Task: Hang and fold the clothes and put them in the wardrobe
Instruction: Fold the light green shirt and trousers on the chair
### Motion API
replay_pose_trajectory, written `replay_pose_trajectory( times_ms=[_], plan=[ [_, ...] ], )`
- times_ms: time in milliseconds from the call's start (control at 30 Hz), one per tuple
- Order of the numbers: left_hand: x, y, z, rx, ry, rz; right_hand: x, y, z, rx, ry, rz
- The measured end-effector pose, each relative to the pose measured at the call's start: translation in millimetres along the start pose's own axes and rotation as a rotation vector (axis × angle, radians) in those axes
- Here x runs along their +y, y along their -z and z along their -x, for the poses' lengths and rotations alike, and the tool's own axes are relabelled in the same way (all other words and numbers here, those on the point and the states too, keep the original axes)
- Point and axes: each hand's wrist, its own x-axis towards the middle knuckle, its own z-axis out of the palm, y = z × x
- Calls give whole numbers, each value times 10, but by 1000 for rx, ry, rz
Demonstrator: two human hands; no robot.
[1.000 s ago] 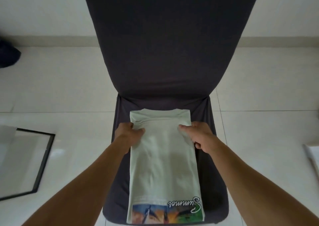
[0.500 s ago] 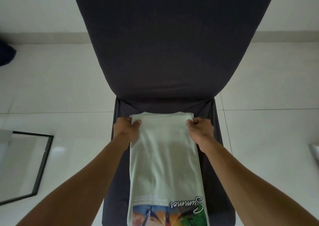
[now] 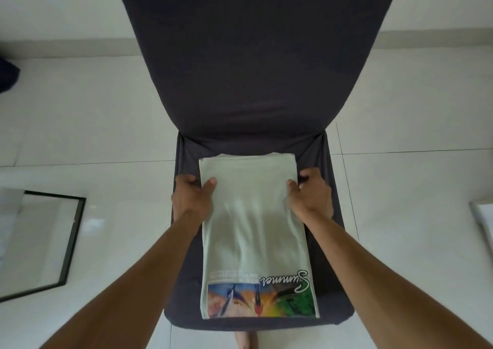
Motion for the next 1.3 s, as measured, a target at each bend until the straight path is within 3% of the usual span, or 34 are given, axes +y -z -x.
replay_pose_trajectory(
  times_ms=[267,367,533,700,867,1033,1167,1300],
  plan=[
    [-576,205,804,-132,13,-262,558,102,779,-137,-127,61],
    [-652,226,959,-175,58,-238,747,58,936,-150,-105,47],
    [-754,282,909,-87,140,-8,840,46,933,-70,-97,-112],
    [-834,282,1176,-244,138,-205,937,81,1082,-113,-75,-65],
    [-1053,287,1381,-281,57,-365,1073,163,1256,-235,-67,13],
    [-1182,323,1439,-286,117,-272,1141,240,1286,-151,-92,-122],
    [-1312,333,1542,-441,125,-354,1272,212,1349,-267,-75,49],
    [-1344,316,1659,-395,172,-355,1426,172,1414,-273,-88,132]
  ],
)
